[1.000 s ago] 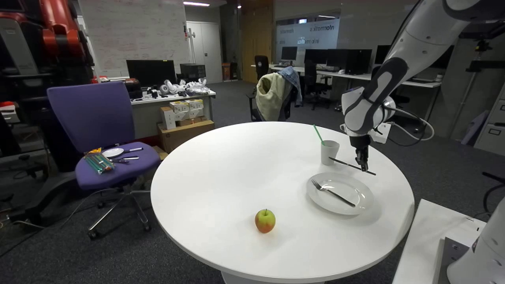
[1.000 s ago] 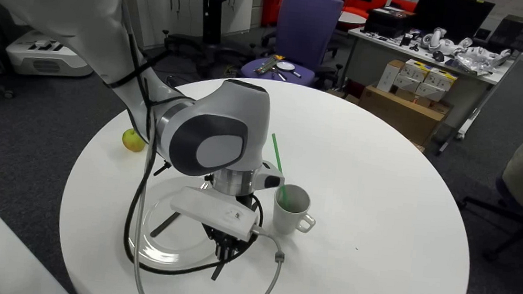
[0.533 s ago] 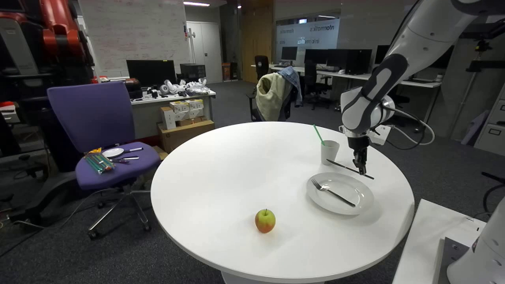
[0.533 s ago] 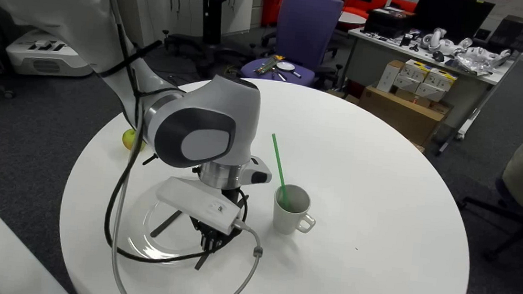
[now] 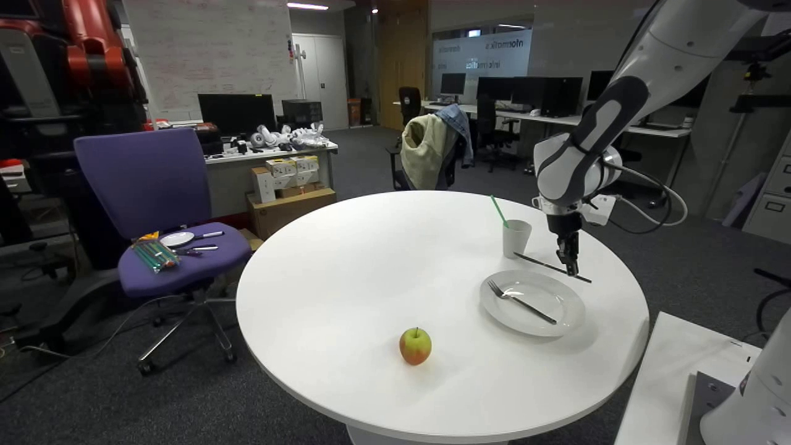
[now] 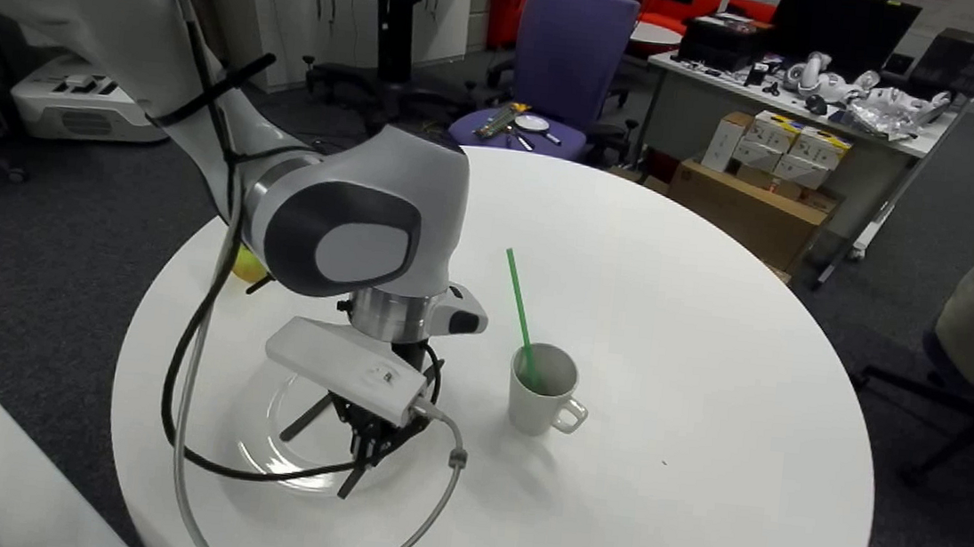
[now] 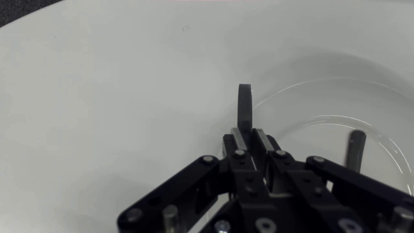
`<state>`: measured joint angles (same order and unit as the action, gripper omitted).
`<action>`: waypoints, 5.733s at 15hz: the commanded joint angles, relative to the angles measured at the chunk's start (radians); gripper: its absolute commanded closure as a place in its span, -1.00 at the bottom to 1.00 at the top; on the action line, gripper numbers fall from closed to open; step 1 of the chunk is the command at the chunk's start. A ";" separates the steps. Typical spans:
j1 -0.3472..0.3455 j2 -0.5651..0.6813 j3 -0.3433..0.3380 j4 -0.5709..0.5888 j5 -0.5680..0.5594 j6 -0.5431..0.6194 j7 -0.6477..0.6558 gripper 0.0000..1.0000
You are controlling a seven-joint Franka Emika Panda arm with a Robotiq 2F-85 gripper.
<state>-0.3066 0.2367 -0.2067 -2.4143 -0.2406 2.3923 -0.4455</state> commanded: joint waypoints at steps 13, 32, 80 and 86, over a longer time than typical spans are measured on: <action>0.072 0.018 0.063 -0.008 0.147 -0.008 0.107 0.94; 0.096 0.080 0.056 0.006 0.139 0.000 0.197 0.94; 0.120 0.161 0.055 0.063 0.129 -0.024 0.247 0.94; 0.121 0.161 0.055 0.061 0.127 -0.027 0.245 0.94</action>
<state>-0.1939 0.3863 -0.1484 -2.3691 -0.0982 2.3917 -0.2289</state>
